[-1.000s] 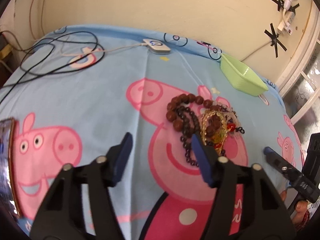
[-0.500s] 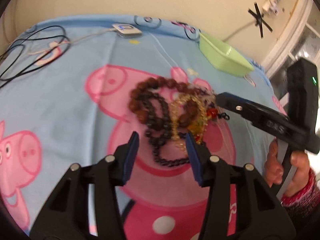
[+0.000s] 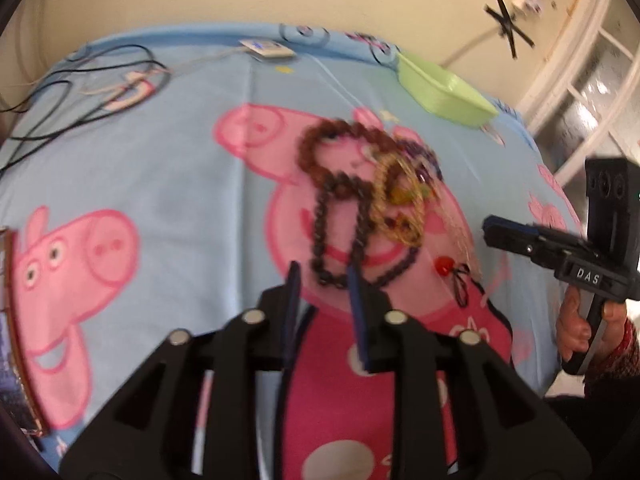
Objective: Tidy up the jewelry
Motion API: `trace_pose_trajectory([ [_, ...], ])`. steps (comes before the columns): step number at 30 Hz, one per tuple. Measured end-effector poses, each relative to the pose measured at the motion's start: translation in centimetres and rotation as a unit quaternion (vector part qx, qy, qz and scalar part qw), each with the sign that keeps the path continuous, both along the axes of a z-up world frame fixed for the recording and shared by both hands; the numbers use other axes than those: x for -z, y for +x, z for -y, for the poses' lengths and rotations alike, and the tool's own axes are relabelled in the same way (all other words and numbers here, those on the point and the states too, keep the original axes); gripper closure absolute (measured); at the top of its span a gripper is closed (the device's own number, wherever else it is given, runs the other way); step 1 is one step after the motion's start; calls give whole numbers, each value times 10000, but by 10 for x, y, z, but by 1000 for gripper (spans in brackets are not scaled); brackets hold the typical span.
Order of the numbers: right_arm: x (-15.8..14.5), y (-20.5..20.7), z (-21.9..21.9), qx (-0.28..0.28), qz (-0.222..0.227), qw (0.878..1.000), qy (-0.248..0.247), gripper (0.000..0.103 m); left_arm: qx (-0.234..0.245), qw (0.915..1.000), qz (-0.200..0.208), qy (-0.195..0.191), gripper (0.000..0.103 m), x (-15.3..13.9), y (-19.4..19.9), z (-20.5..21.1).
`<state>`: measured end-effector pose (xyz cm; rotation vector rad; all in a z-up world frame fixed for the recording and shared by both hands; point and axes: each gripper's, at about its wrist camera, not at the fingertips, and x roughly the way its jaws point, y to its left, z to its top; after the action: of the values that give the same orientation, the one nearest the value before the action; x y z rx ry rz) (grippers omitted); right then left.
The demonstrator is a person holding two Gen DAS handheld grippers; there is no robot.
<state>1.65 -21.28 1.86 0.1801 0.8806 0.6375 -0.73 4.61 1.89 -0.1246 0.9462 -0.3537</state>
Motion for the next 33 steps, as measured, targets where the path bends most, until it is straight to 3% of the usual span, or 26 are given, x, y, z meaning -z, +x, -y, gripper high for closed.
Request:
trace_pose_trajectory([
  [1, 1, 2, 5, 93, -33, 9999, 100, 103, -82, 9999, 28, -77, 73, -2, 0, -3],
  [3, 0, 7, 12, 288, -58, 9993, 214, 88, -249, 9994, 80, -230, 72, -5, 1, -8],
  [7, -2, 13, 19, 484, 27, 9988, 121, 88, -335, 9977, 299, -504, 72, -15, -2, -9],
  [12, -5, 35, 18, 539, 73, 9985, -53, 89, -104, 9957, 531, -749, 72, -23, -7, -1],
  [17, -4, 54, -18, 180, 127, 9994, -251, 99, 7, 9953, 477, -841, 72, -19, -3, 6],
  [20, 7, 55, -33, -20, -108, 9995, -293, 101, 63, 9951, 456, -875, 72, -17, -1, 9],
  [23, 10, 32, -48, -899, -310, 9952, -209, 101, 161, 9945, 495, -909, 72, -17, -1, 10],
  [25, 7, 23, -44, -998, -243, 9943, -269, 101, 199, 9939, 522, -955, 72, -17, 1, 11],
  [30, -8, 52, 5, 193, 43, 9993, -332, 101, 207, 9934, 439, -1038, 72, -12, 8, 16],
  [33, -8, 73, 12, 488, 36, 9977, -472, 101, 218, 9939, 402, -1006, 72, -9, 8, 17],
])
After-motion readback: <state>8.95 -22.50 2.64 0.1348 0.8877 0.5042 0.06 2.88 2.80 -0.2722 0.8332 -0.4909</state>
